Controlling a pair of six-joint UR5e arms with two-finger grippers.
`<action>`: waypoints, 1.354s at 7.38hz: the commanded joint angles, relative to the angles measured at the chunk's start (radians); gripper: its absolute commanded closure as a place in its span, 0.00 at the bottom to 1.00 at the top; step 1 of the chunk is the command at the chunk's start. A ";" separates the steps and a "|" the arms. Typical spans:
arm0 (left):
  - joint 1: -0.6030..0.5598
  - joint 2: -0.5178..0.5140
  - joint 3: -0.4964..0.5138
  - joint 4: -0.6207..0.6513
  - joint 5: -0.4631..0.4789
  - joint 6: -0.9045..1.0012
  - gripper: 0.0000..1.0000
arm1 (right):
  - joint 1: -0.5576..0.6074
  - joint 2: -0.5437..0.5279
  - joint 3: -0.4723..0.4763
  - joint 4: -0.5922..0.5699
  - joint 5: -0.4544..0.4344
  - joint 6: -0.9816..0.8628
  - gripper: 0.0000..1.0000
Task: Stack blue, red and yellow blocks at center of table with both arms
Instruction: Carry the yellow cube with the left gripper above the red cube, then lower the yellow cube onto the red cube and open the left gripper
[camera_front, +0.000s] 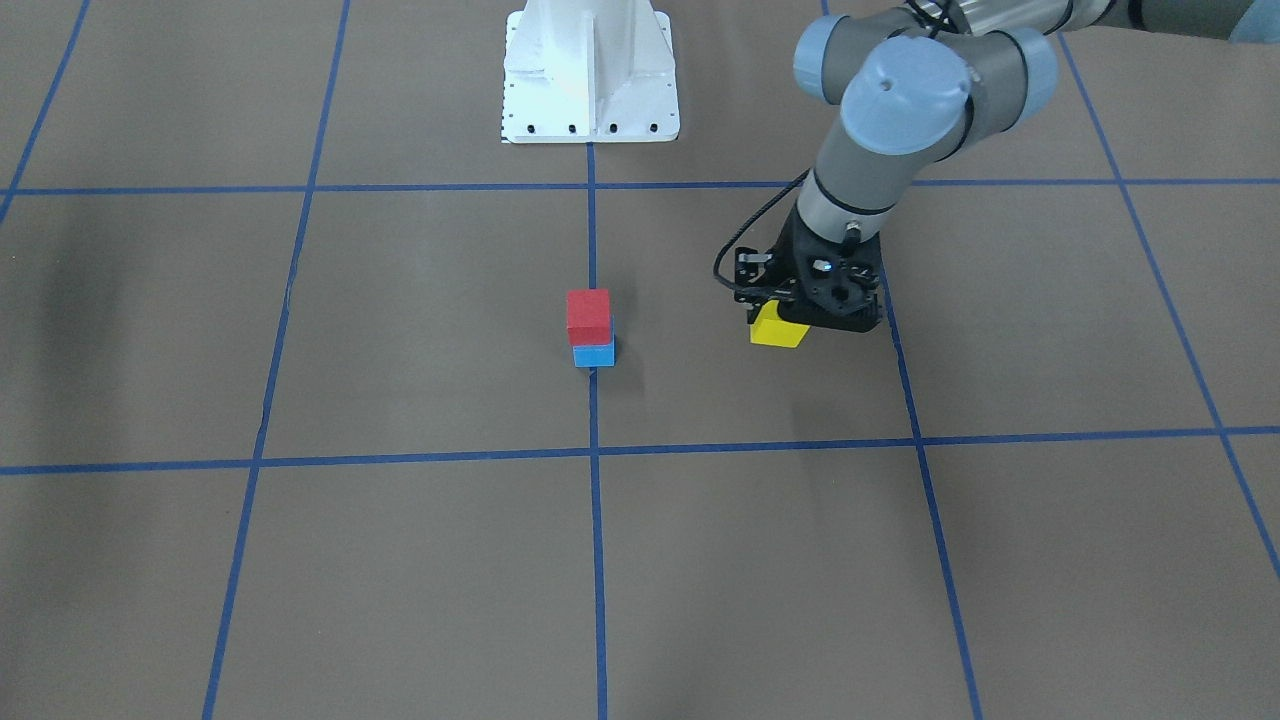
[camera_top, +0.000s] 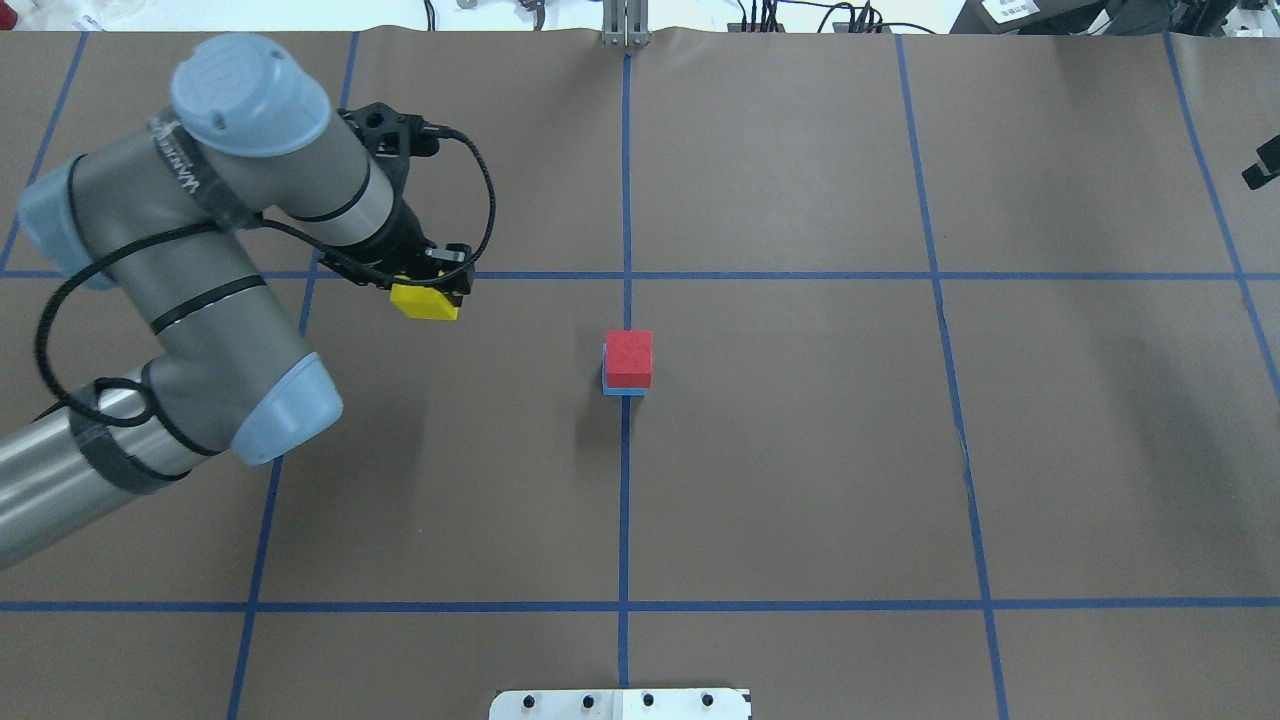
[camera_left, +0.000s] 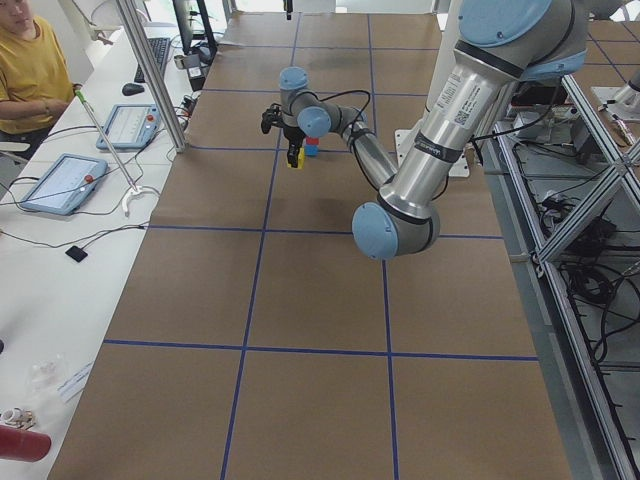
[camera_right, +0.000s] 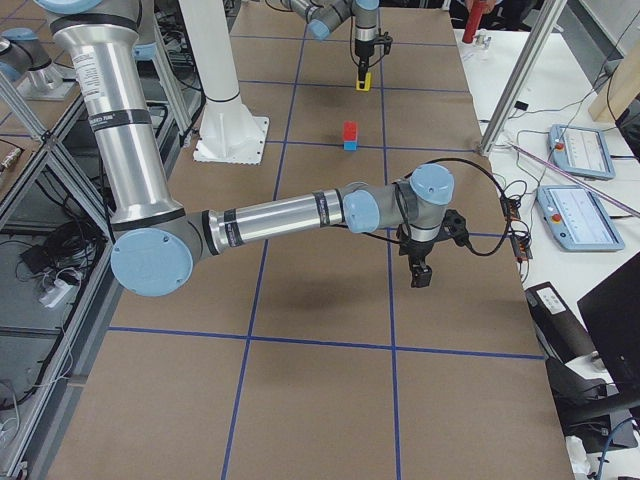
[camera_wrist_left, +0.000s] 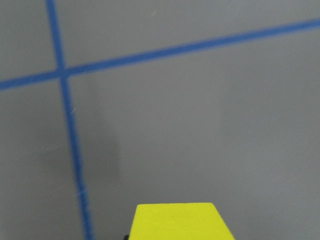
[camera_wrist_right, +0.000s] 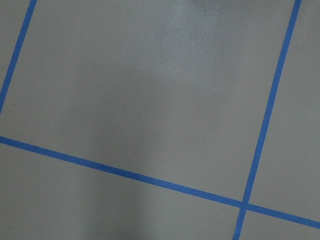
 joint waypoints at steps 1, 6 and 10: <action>0.029 -0.248 0.235 0.003 0.032 -0.058 1.00 | 0.001 -0.013 0.001 0.000 -0.003 0.000 0.00; 0.153 -0.385 0.322 0.081 0.164 -0.133 1.00 | 0.038 -0.055 0.011 0.000 -0.002 0.000 0.00; 0.181 -0.374 0.240 0.225 0.166 -0.135 1.00 | 0.038 -0.053 0.009 0.000 -0.002 0.002 0.00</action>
